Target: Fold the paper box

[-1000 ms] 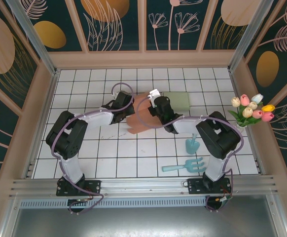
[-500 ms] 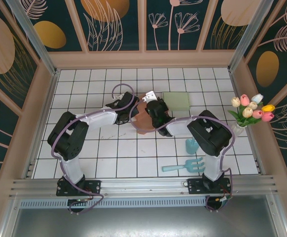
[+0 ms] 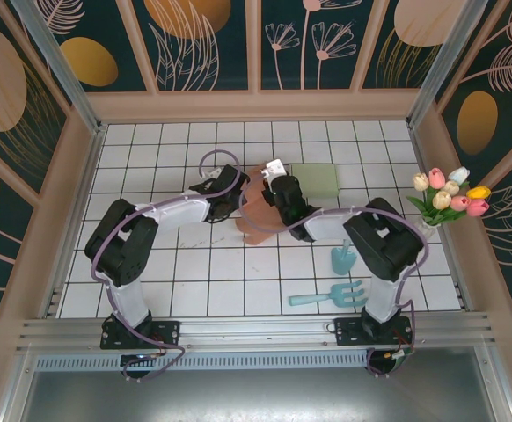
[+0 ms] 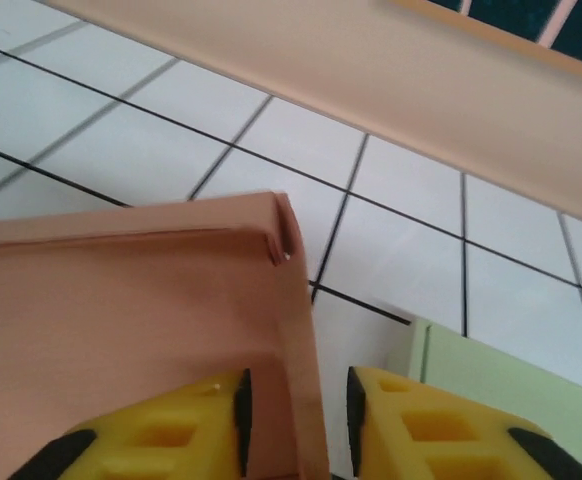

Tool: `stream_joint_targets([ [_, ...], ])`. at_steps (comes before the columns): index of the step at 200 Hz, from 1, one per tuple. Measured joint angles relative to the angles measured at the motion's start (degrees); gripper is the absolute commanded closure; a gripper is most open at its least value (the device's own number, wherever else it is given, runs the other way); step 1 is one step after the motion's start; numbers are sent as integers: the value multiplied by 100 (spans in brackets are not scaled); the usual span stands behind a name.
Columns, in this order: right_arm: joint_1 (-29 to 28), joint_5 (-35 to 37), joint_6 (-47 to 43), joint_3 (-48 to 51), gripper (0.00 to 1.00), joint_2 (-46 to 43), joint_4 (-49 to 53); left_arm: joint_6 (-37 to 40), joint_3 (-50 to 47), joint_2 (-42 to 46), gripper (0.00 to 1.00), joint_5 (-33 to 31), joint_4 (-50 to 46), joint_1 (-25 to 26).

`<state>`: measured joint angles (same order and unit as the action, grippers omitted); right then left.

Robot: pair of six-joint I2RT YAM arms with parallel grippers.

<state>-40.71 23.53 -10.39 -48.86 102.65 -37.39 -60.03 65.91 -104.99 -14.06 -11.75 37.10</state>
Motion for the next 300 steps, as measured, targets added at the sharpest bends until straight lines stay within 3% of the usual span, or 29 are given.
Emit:
stream_joint_targets([
  [34,15,-702,487,566,48,-1067,175,452,173,-9,100,-317,-7,35],
  [60,33,-1019,831,1158,45,-2319,378,1239,267,-11,100,-470,170,66],
  [105,116,-861,1082,1635,41,-5038,909,3532,168,326,100,-286,444,31],
  [152,520,-898,1132,1993,39,-7291,1180,6223,-4,1746,100,-140,258,177],
  [171,586,-1019,1266,2223,39,-7941,1259,7193,44,2122,100,-81,-251,297],
  [203,590,-1362,1451,2321,39,-8387,1416,8249,861,1650,100,94,-1799,365],
  [231,590,-1561,1539,2321,38,-8419,1543,8876,1687,597,100,-374,-3018,442],
  [260,590,-1600,1547,2321,38,-8419,1635,9580,1923,-173,100,-944,-3484,702],
  [300,590,-1574,1545,2321,38,-8419,1742,10419,2153,-796,100,-1462,-3241,1274],
])
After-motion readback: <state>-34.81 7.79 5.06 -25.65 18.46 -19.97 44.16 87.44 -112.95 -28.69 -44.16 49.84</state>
